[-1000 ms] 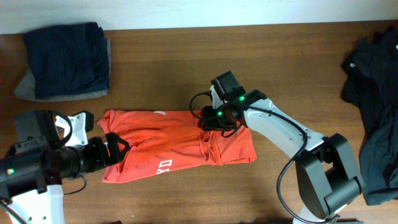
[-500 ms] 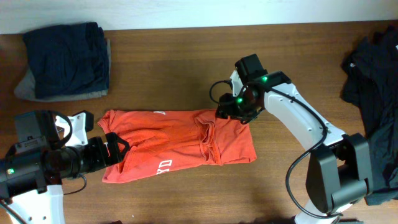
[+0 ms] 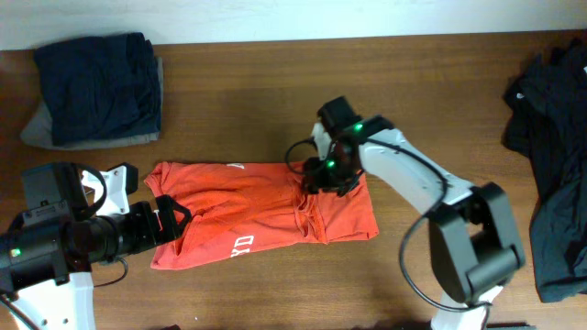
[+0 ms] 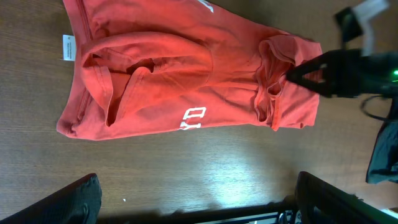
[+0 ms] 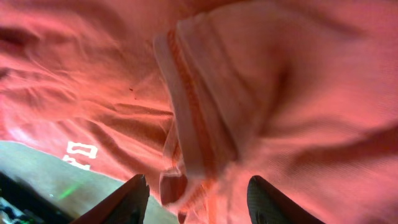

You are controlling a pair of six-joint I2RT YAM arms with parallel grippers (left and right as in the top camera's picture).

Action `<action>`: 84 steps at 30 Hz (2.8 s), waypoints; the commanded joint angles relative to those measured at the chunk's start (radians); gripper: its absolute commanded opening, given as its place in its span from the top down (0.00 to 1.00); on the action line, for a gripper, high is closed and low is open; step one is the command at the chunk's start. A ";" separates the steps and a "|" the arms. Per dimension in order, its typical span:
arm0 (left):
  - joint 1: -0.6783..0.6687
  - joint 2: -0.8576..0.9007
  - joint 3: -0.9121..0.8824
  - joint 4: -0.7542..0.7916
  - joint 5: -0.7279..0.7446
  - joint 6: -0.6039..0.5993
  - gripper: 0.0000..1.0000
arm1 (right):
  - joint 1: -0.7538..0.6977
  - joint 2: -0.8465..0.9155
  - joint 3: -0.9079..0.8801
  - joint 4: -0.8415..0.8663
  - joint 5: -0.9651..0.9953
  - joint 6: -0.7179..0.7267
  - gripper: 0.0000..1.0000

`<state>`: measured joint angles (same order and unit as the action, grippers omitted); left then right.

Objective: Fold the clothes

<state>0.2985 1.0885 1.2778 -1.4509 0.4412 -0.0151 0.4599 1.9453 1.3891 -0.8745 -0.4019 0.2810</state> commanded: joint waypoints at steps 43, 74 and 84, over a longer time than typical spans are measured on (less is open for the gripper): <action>-0.004 -0.002 -0.005 0.008 0.004 0.009 0.01 | 0.121 0.013 0.390 -0.247 0.265 0.014 0.65; -0.004 -0.002 -0.005 0.014 0.004 0.009 0.01 | 0.127 0.268 0.376 -0.135 0.095 0.050 0.78; -0.004 -0.002 -0.017 0.018 -0.012 0.010 0.01 | 0.148 0.191 0.447 -0.227 0.194 0.047 0.94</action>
<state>0.2985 1.0885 1.2778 -1.4387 0.4393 -0.0151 0.6193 2.2055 1.7832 -1.0653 -0.2813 0.3275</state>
